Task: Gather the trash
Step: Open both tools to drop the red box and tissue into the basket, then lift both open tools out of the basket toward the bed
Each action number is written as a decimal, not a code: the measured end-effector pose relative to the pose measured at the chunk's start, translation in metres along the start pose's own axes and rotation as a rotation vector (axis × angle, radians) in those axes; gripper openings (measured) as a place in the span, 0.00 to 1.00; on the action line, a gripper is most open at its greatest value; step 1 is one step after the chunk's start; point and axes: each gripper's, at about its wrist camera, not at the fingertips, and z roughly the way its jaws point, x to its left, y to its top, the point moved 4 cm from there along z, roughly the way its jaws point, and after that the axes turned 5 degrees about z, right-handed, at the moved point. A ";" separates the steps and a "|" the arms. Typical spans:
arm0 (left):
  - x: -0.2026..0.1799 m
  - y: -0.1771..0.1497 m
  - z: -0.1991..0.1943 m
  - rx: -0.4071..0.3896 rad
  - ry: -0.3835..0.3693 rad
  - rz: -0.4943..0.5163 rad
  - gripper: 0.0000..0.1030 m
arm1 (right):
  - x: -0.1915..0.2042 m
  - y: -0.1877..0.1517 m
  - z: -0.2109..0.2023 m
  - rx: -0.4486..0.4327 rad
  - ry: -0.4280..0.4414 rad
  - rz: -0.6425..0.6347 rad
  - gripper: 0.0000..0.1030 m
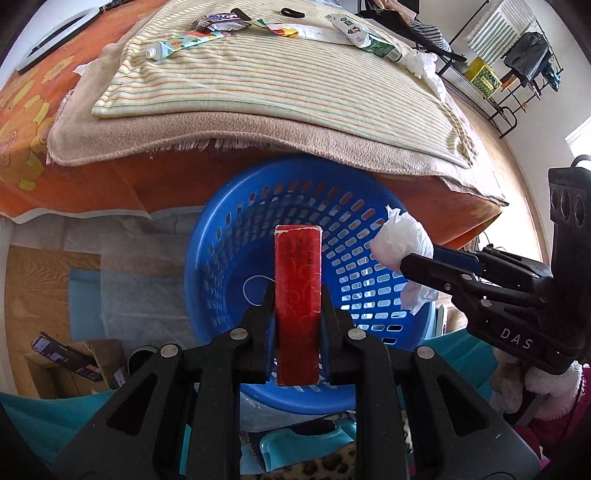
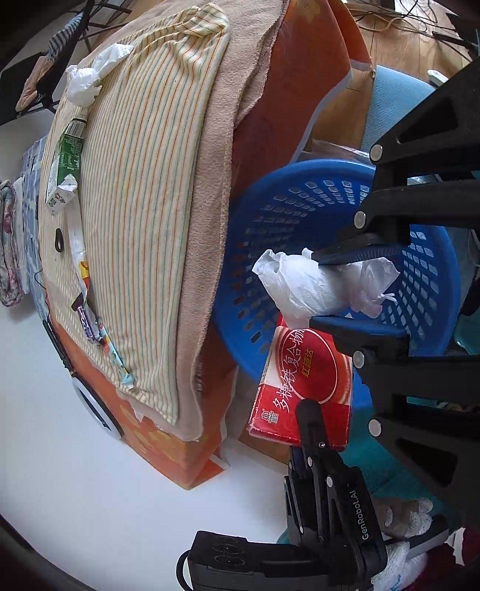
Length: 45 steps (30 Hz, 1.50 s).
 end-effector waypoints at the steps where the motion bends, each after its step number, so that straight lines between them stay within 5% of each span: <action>1: 0.000 0.000 0.002 0.002 0.004 0.002 0.17 | -0.001 -0.001 0.002 0.005 -0.003 0.001 0.27; 15: 0.001 0.002 0.008 0.008 0.036 0.007 0.17 | -0.006 -0.008 0.014 0.037 -0.025 0.016 0.31; 18: 0.002 0.002 0.009 0.011 0.040 0.004 0.17 | -0.008 -0.008 0.014 0.037 -0.034 0.022 0.44; 25: 0.005 0.003 0.008 0.004 0.048 -0.007 0.22 | -0.011 -0.006 0.012 0.028 -0.045 0.033 0.57; 30: 0.006 0.004 0.005 -0.009 0.056 -0.009 0.48 | -0.012 -0.005 0.011 0.024 -0.056 0.036 0.65; 37: 0.007 0.005 0.004 -0.018 0.061 -0.021 0.59 | -0.016 -0.003 0.008 0.014 -0.076 0.058 0.81; 45: 0.008 0.010 0.000 -0.020 0.049 -0.036 0.59 | -0.022 0.002 0.003 -0.009 -0.110 0.085 0.84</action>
